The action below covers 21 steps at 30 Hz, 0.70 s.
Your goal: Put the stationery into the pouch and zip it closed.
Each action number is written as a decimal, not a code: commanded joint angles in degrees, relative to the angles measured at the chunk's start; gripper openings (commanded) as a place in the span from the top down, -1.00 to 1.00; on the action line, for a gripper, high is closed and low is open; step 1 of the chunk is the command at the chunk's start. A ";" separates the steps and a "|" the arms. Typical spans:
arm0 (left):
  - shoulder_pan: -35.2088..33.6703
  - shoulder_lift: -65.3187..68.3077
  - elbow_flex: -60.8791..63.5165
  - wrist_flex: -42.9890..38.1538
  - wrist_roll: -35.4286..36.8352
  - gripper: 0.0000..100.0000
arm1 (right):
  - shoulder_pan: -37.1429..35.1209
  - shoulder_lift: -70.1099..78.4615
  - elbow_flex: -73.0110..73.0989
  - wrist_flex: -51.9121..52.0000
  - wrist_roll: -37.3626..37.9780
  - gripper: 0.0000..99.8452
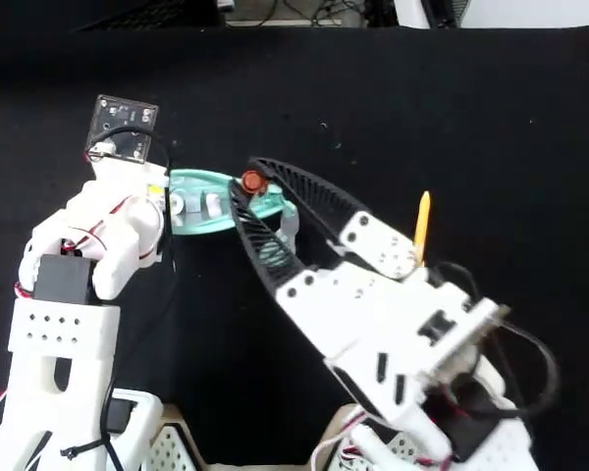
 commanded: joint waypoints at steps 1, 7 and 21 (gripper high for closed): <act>1.27 1.41 3.74 0.35 -0.26 0.94 | -0.62 -0.22 3.03 -4.75 -0.35 0.98; 1.10 1.41 3.38 1.41 -0.26 0.94 | -0.26 -0.22 12.18 -7.12 0.09 0.98; 1.10 1.41 0.57 5.19 -0.26 0.94 | -0.62 -0.22 9.19 15.47 6.51 0.78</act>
